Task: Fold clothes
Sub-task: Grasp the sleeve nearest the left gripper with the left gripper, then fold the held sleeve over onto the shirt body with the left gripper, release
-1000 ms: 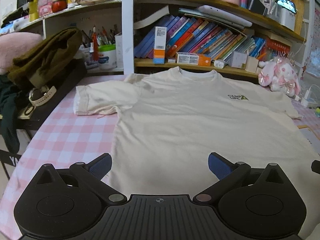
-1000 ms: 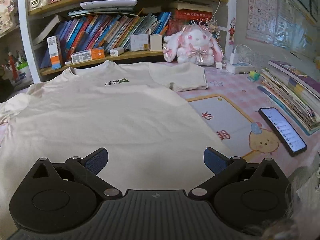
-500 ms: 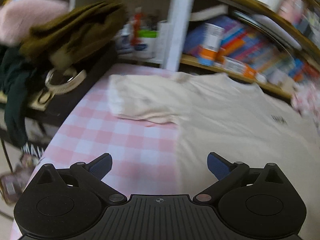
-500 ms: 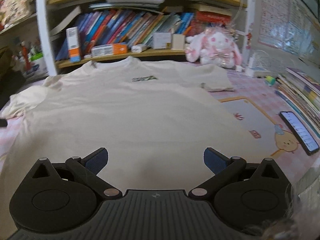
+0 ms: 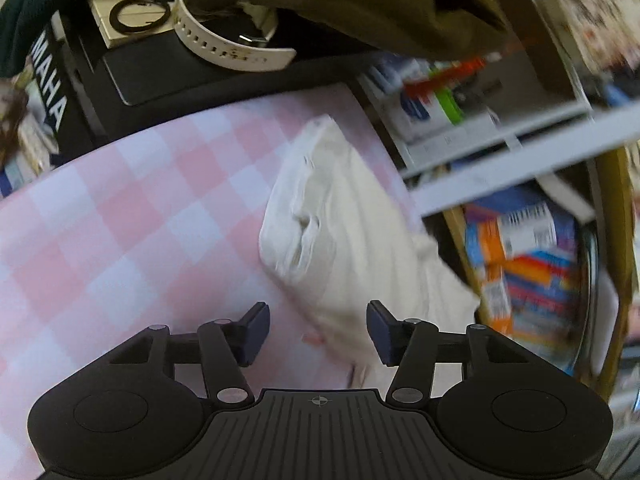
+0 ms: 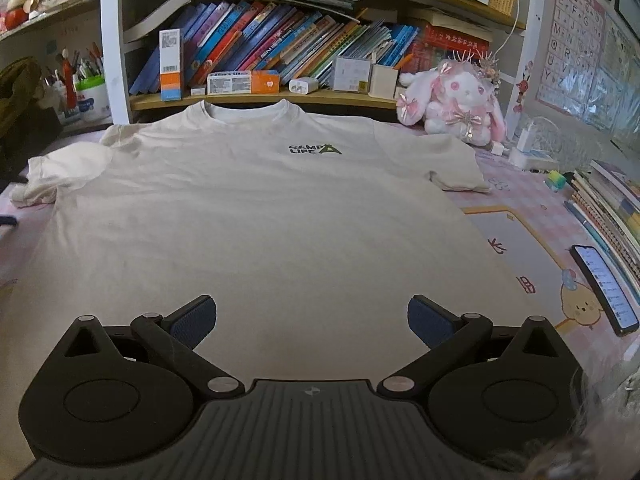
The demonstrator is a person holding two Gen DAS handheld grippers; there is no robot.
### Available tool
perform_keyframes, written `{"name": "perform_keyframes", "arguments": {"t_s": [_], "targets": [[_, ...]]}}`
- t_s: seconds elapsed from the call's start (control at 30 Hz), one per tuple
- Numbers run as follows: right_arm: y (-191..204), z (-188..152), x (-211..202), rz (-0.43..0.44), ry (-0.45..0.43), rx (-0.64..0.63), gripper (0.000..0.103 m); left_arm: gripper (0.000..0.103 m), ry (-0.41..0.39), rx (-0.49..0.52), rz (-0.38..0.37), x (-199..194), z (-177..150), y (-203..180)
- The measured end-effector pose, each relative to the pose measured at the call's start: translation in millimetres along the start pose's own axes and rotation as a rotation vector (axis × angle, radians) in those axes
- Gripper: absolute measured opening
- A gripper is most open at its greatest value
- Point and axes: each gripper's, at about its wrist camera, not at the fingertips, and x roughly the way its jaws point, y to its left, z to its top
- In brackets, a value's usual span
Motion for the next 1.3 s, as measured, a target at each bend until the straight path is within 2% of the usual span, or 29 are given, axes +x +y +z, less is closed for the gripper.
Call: {"name": "perform_keyframes", "arguments": {"t_s": [0.13, 0.23, 0.27, 0.3, 0.43, 0.67, 0.7, 0.83, 0.87, 0.93, 0.97, 1.0, 1.03, 1.07, 1.13, 1.17, 1.2, 1.23, 1.27, 1.3], "targets": [[-3.1, -0.9, -0.3, -0.018, 0.006, 0.012, 0.103, 0.048, -0.037, -0.120, 0.015, 7.5, 6.0, 0.1], [-6.1, -2.3, -0.2, -0.028, 0.013, 0.022, 0.103, 0.028, -0.048, -0.151, 0.046, 11.8, 9.1, 0.6], [-6.8, -2.6, -0.1, -0.027, 0.014, 0.021, 0.103, 0.016, -0.051, -0.154, 0.055, 11.7, 9.2, 2.2], [-7.5, -3.0, 0.0, -0.026, 0.015, 0.021, 0.103, 0.007, -0.055, -0.157, 0.065, 11.6, 9.4, 3.8], [-10.9, -4.4, 0.4, -0.021, 0.018, 0.015, 0.103, 0.006, -0.099, -0.146, 0.072, 2.5, 7.1, 1.8], [-26.2, -0.8, 14.1, 0.032, 0.023, 0.019, 0.103, 0.006, -0.133, -0.010, 0.097, 2.6, -1.5, -35.6], [-29.0, 0.8, 17.8, 0.043, 0.021, 0.022, 0.103, 0.006, -0.138, 0.044, 0.098, 3.4, -4.8, -47.2], [-40.7, 9.7, 32.9, 0.103, 0.016, 0.030, 0.103, 0.006, -0.140, 0.441, 0.071, 9.2, -32.2, -118.9], [-43.5, 11.3, 36.2, 0.115, 0.017, 0.028, 0.103, 0.006, -0.129, 0.575, 0.068, 11.9, -45.2, -138.9], [-48.3, 13.8, 41.9, 0.136, 0.022, 0.023, 0.103, 0.006, -0.047, 0.955, 0.082, 24.0, -100.1, -174.3], [-50.8, 15.0, 45.2, 0.144, 0.028, 0.025, 0.103, 0.009, 0.028, 1.144, 0.095, 34.6, -131.7, -182.8], [-53.3, 16.3, 48.4, 0.153, 0.034, 0.027, 0.103, 0.017, 0.092, 1.303, 0.119, 45.1, -159.3, -187.0], [-55.7, 17.5, 51.7, 0.161, 0.039, 0.029, 0.103, 0.017, 0.135, 1.408, 0.164, 55.3, -179.7, -183.3], [-58.1, 18.7, 54.9, 0.169, 0.045, 0.031, 0.103, 0.017, 0.164, 1.456, 0.192, 61.7, -190.9, -179.3], [-61.7, 19.6, 58.6, 0.185, 0.054, 0.031, 0.103, 0.018, 0.172, 1.346, 0.182, 60.1, -179.6, -170.7], [-63.2, 19.0, 59.0, 0.191, 0.053, 0.029, 0.103, 0.029, 0.177, 1.291, 0.177, 59.3, -173.9, -166.4], [-64.8, 18.3, 59.6, 0.196, 0.054, 0.028, 0.103, 0.049, 0.174, 1.230, 0.166, 56.5, -166.5, -161.8], [-66.9, 17.0, 61.0, 0.198, 0.061, 0.032, 0.103, 0.059, 0.155, 1.162, 0.144, 50.1, -155.3, -156.8], [-68.9, 15.6, 62.3, 0.200, 0.068, 0.036, 0.103, 0.069, 0.128, 1.113, 0.130, 45.0, -145.2, -153.8], [-71.0, 14.2, 63.7, 0.201, 0.075, 0.040, 0.103, 0.069, 0.100, 1.091, 0.126, 42.5, -139.5, -153.6]]}}
